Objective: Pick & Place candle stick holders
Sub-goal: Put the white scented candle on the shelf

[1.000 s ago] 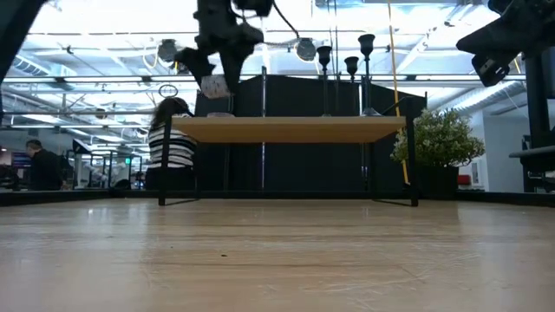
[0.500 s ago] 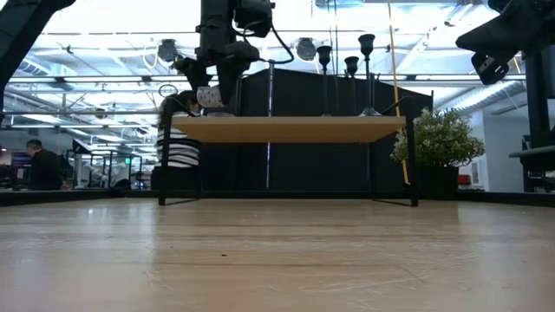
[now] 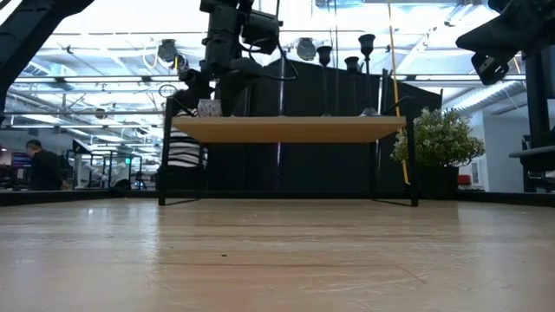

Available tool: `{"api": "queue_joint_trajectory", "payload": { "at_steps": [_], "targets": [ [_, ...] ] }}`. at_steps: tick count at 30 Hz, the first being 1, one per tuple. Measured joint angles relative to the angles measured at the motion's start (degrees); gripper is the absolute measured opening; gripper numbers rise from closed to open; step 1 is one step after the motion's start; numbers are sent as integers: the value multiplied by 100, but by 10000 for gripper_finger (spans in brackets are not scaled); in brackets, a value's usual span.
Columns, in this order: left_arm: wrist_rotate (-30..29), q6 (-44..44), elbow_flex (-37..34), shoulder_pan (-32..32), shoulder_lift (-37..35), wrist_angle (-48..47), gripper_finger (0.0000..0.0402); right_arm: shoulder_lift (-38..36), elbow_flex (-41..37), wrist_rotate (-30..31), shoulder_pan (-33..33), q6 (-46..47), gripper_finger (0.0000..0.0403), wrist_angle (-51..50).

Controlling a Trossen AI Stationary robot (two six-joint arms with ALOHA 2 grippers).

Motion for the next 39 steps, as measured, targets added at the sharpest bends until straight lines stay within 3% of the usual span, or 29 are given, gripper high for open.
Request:
{"api": "queue_joint_trajectory", "payload": {
  "at_steps": [12,22,39],
  "targets": [
    [195,59,0,9,0,6,309,0,0,-19,0,21,0,0],
    [170,139,0,9,0,7,348,0,0,-286,2,127,0,2],
    [146,137,0,9,-22,5,351,0,0,-285,2,131,0,4]
  ]
}}
